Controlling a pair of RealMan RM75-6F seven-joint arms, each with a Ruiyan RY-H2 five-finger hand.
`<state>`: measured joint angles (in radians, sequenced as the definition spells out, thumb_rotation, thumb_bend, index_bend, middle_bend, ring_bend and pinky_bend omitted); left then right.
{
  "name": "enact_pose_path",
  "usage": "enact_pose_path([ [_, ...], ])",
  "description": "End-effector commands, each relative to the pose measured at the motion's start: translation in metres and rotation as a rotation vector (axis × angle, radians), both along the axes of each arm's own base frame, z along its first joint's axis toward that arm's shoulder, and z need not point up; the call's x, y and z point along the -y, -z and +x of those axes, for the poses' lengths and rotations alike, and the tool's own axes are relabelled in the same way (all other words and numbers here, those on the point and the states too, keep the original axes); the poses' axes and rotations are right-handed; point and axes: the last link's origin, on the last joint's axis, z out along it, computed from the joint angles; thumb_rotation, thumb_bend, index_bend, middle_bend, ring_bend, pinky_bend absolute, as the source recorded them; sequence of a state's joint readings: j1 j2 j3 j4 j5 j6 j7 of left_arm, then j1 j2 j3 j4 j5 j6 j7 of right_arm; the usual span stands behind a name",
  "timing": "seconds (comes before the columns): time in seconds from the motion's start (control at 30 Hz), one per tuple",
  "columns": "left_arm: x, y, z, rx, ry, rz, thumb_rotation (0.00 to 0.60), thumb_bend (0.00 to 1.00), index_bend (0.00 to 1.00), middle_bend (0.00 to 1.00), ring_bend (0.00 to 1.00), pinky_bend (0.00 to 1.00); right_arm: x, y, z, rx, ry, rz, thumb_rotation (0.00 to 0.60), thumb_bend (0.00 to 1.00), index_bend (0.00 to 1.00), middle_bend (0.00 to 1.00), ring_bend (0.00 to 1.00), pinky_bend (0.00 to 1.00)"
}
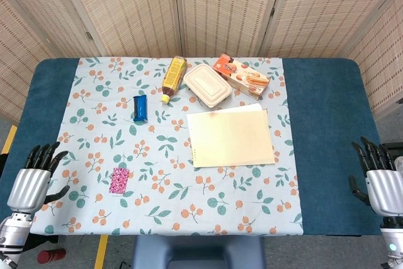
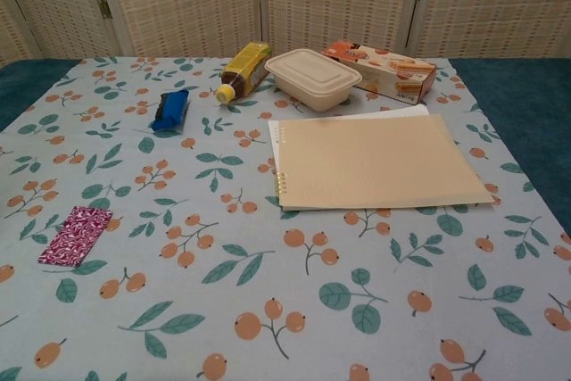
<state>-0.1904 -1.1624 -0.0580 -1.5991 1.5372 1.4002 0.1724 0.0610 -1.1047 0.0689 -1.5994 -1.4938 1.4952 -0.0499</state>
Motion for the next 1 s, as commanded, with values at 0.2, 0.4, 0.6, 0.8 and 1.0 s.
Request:
enact_pose_path([
  [0.2, -0.014, 0.019, 0.010, -0.021, 0.045, -0.099, 0.600, 0.25, 0.22, 0.07, 0.02, 0.00, 0.000, 0.001, -0.001, 0.002, 0.004, 0.003, 0.600, 0.50, 0.00, 0.00, 0.00, 0.00],
  [0.4, -0.027, 0.037, 0.021, -0.018, 0.086, -0.166, 0.600, 0.25, 0.25, 0.07, 0.02, 0.00, -0.001, 0.001, -0.003, 0.004, 0.011, 0.004, 0.600, 0.50, 0.00, 0.00, 0.00, 0.00],
  [0.6, -0.038, 0.055, 0.027, -0.047, 0.106, -0.232, 0.600, 0.25, 0.26, 0.07, 0.02, 0.00, -0.001, 0.001, -0.003, 0.005, 0.011, 0.005, 0.600, 0.50, 0.00, 0.00, 0.00, 0.00],
  [0.8, -0.041, 0.070, 0.033, -0.053, 0.084, -0.322, 0.600, 0.24, 0.29, 0.07, 0.01, 0.00, -0.001, 0.003, -0.004, 0.006, 0.019, 0.012, 0.600, 0.50, 0.00, 0.00, 0.00, 0.00],
  [1.0, -0.043, 0.082, 0.034, -0.043, 0.066, -0.385, 0.600, 0.23, 0.32, 0.07, 0.00, 0.00, 0.001, 0.004, -0.003, 0.005, 0.016, 0.016, 0.600, 0.50, 0.00, 0.00, 0.00, 0.00],
])
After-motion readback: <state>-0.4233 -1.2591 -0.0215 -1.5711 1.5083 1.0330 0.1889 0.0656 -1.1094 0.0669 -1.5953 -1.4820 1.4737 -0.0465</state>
